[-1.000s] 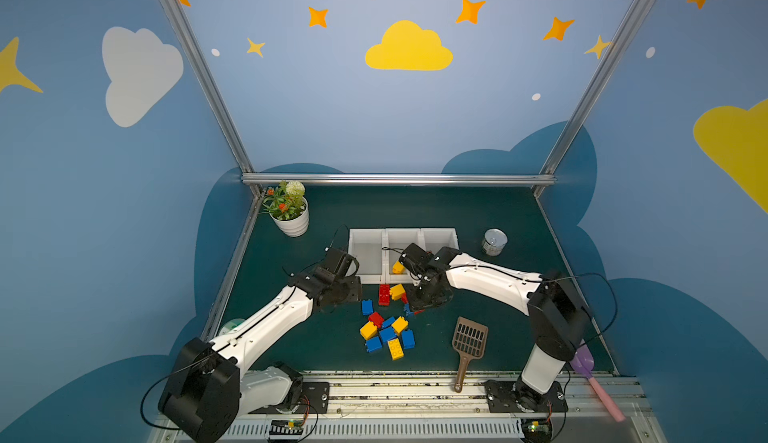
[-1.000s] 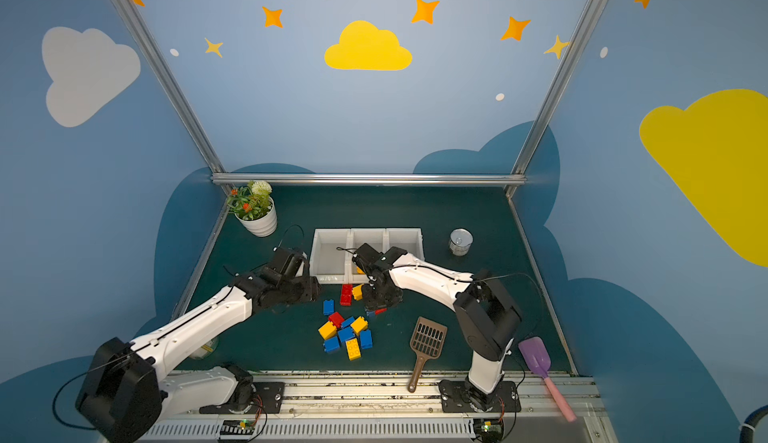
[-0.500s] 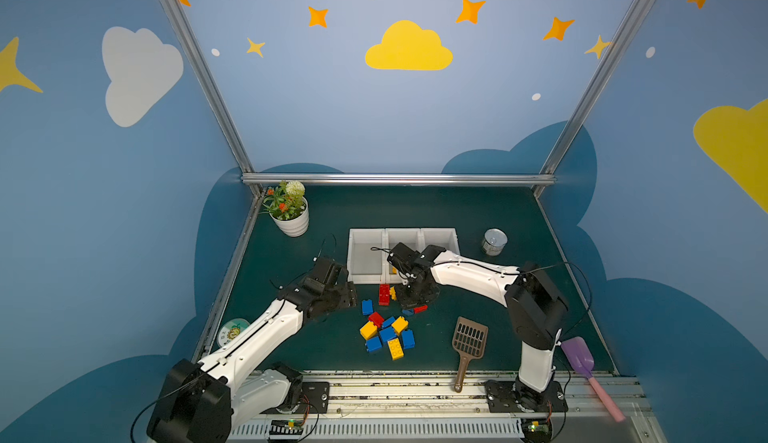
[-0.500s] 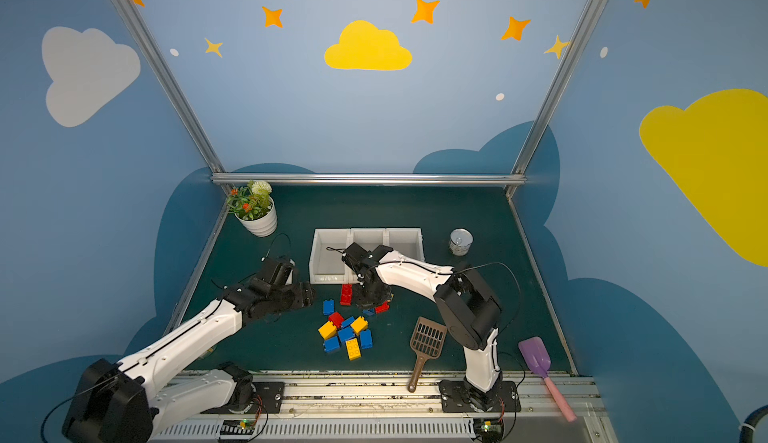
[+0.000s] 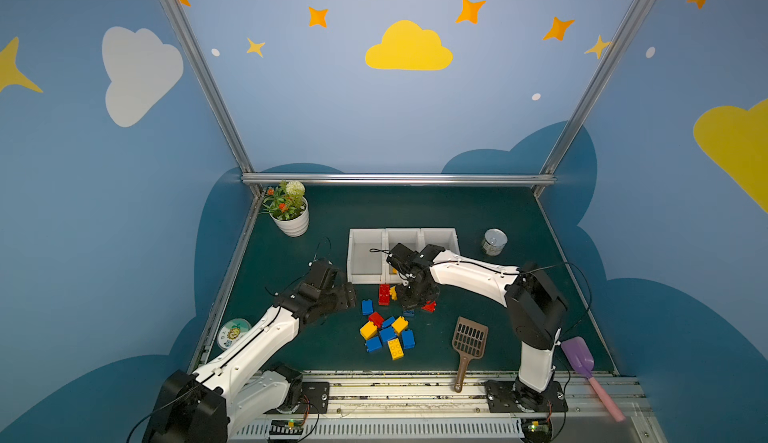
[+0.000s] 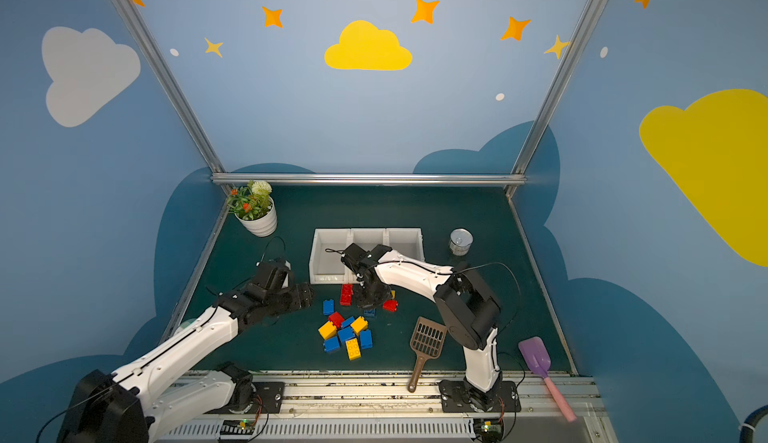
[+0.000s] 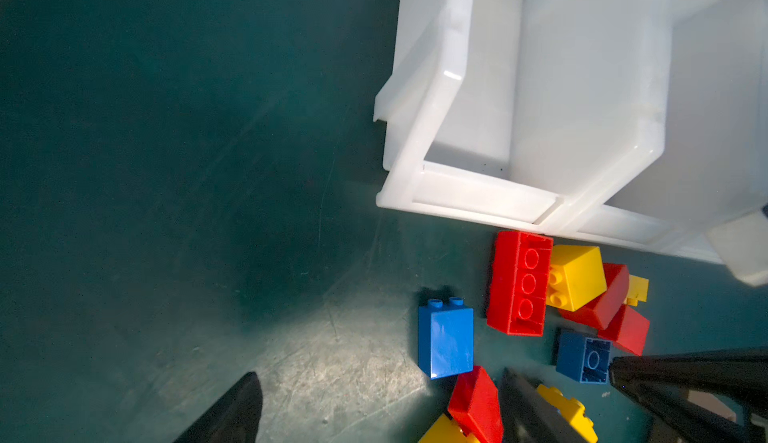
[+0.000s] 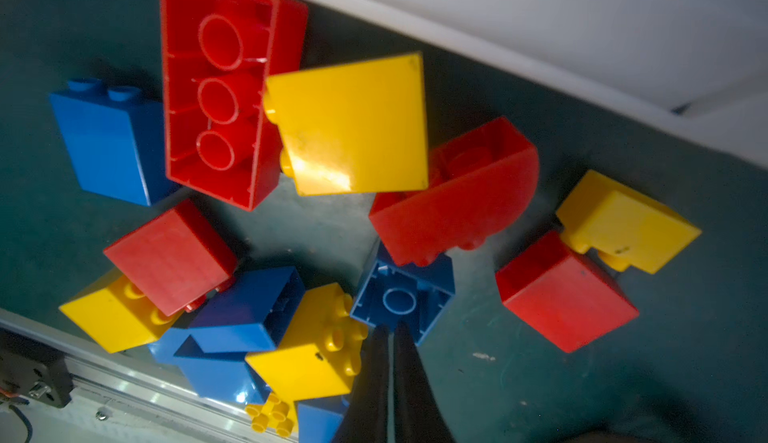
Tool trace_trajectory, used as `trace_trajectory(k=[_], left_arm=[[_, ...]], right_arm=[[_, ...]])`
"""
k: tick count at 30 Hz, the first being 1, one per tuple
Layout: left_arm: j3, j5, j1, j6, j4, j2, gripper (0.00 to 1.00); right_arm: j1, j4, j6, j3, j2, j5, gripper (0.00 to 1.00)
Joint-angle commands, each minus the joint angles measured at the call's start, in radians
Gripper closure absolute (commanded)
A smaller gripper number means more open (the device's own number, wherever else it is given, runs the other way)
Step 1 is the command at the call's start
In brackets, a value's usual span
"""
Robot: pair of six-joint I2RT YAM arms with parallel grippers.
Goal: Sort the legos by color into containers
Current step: 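Lower the right gripper onto a blue brick while the left arm withdraws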
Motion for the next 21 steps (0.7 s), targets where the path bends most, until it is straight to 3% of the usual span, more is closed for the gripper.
trace_trajectory(k=[1,12,16,21], left_arm=[[-0.006,-0.004,0.005,-0.006,0.015,-0.010,0.10],[-0.011,0.002,0.006,-0.007,0.018,-0.006,0.05],[-0.010,0.006,0.005,-0.007,0.019,0.002,0.01],[-0.011,0.005,0.004,-0.007,0.019,0.000,0.00]], right_arm=[[0.004,-0.030,-0.004,0.031,-0.018,0.011,0.90],[0.004,-0.044,0.029,0.049,0.024,0.011,0.52],[0.001,-0.050,0.043,0.064,0.066,0.009,0.48],[0.001,-0.052,0.046,0.079,0.109,0.005,0.50]])
